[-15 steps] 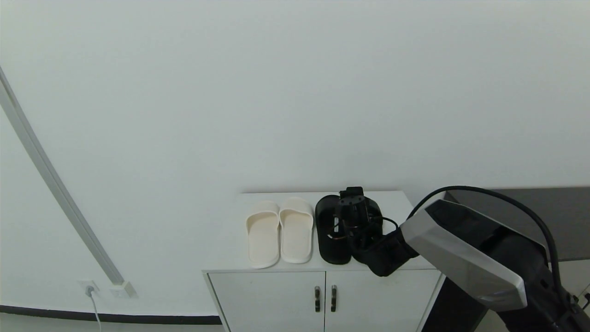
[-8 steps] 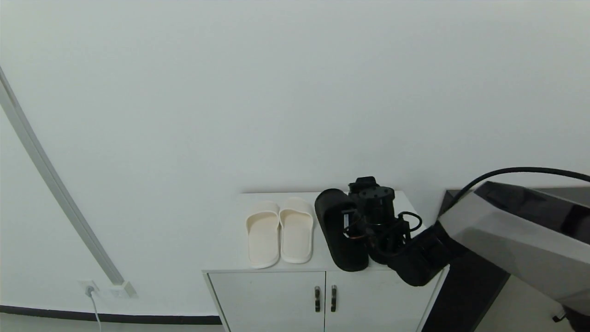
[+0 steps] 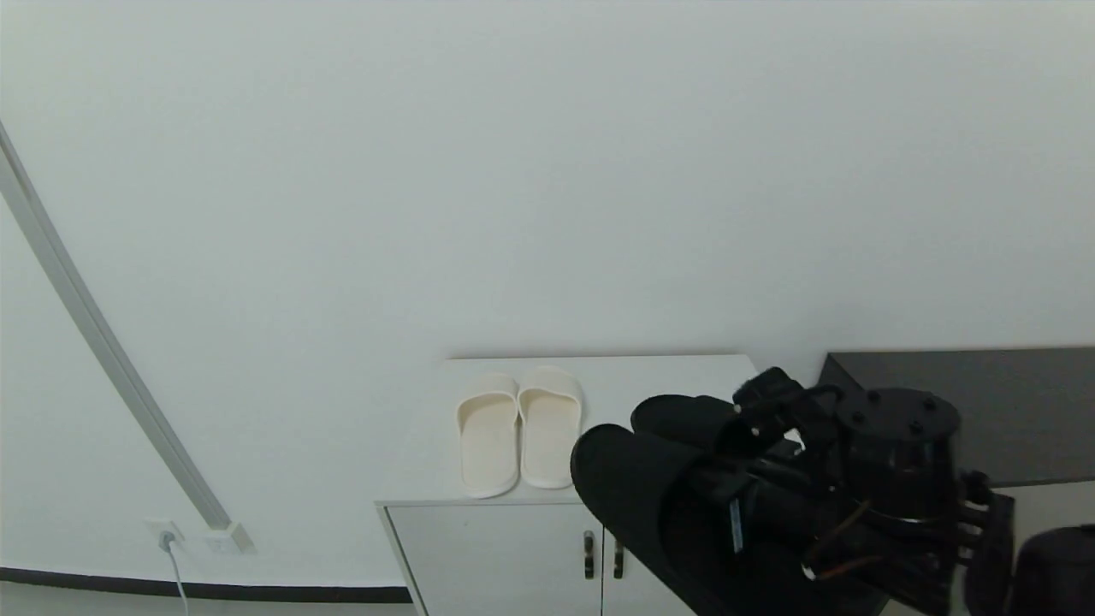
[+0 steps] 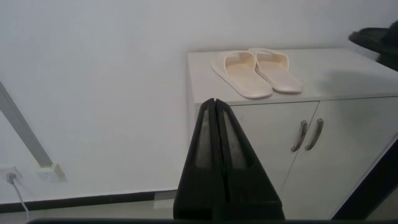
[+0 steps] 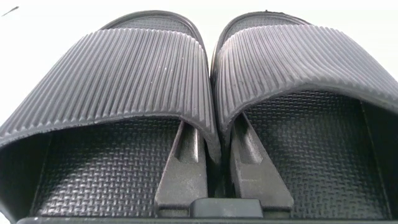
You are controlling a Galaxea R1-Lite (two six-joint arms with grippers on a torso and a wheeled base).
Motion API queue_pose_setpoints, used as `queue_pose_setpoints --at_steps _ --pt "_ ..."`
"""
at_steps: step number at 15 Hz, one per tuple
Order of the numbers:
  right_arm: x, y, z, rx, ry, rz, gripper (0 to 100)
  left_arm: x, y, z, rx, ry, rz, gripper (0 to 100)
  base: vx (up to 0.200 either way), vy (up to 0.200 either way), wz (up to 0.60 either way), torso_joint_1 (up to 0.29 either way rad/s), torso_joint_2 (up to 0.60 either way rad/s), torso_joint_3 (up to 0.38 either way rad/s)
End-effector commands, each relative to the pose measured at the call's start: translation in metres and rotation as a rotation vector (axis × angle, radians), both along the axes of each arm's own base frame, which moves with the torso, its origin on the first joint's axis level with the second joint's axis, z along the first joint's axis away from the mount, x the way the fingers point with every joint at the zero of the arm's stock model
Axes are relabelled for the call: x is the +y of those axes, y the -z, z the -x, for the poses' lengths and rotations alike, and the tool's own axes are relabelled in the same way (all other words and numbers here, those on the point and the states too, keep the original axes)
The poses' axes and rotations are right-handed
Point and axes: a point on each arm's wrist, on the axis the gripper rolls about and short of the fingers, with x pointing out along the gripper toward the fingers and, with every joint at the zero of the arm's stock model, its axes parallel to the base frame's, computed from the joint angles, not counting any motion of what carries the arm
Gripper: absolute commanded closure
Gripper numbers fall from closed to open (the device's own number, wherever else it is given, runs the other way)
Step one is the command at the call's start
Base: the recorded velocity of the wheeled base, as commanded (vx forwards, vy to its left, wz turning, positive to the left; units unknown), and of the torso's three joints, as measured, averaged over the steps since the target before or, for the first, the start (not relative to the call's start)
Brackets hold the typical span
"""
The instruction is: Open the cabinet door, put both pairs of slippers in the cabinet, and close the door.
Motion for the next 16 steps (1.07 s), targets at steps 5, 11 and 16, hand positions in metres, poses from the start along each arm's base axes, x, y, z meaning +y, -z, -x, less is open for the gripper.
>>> queue_pose_setpoints --at_steps 5,11,16 --pt "-0.017 -0.003 0.048 0.031 -0.156 -0.018 100 0.000 0.000 0.000 0.001 -0.001 0.002 100 0.000 0.000 0.00 0.000 0.00 0.000" --pt "-0.017 0.006 0.047 0.058 -0.153 0.010 100 0.000 0.000 0.000 0.001 0.001 0.000 100 -0.133 0.000 0.00 -0.001 0.00 0.001" --pt "-0.018 0.007 0.048 0.056 -0.154 0.020 100 0.000 0.000 0.000 0.001 -0.001 0.003 100 -0.080 0.000 0.00 0.007 0.00 -0.001"
